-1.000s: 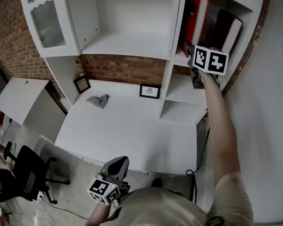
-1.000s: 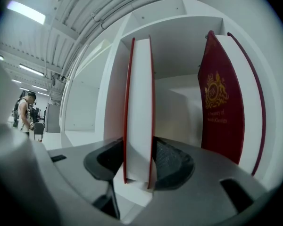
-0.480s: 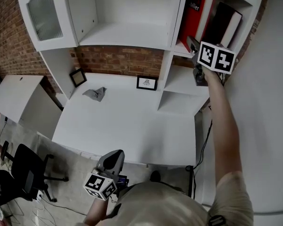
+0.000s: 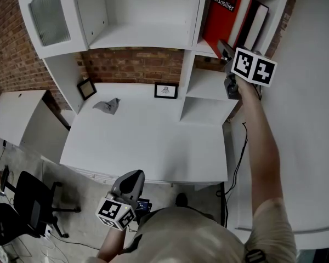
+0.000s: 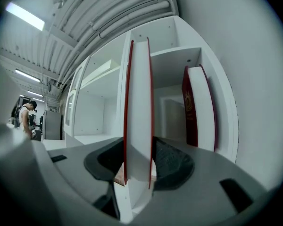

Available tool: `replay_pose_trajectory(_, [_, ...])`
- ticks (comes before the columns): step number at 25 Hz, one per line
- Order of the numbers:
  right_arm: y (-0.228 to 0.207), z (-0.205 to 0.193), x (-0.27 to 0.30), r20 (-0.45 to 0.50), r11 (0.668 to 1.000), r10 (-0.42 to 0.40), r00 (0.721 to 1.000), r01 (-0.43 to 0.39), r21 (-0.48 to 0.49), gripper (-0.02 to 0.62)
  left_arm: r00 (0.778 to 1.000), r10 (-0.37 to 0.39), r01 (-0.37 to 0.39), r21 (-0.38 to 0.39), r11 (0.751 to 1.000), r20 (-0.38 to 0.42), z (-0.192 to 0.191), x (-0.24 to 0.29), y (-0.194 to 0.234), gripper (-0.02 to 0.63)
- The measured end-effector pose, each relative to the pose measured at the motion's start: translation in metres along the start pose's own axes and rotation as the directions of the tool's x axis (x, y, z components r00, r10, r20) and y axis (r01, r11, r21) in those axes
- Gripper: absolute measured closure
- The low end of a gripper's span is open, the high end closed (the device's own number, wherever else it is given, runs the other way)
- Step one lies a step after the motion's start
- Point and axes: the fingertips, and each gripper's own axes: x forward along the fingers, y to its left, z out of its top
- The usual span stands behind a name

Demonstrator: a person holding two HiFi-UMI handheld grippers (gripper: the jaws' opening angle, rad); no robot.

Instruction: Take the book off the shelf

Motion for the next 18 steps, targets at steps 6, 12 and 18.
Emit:
replay_pose_trajectory(6, [0.008, -0.003, -0.03, 0.025, 1.0, -0.008, 1.0, 0.007, 0.011, 0.433, 1.0, -0.014, 0.014, -0.007, 1.0, -0.002, -0.006, -0.019, -0.006, 0.601])
replay_pose_trajectory(12, [0.014, 0.002, -0.075, 0.063, 0.999, -0.023, 0.998, 0.022, 0.027, 0.434, 0.999, -0.035, 0.035, -0.005, 0.999, -0.011, -0.011, -0.04, -0.015, 0.601])
replay_pose_trajectory(18, [0.037, 0.007, -0.119, 0.087, 0.999, 0.003, 0.996, -0.007, 0.041, 0.433, 0.999, -0.029, 0.029, -0.004, 1.0, -0.022, -0.016, -0.065, -0.008, 0.601])
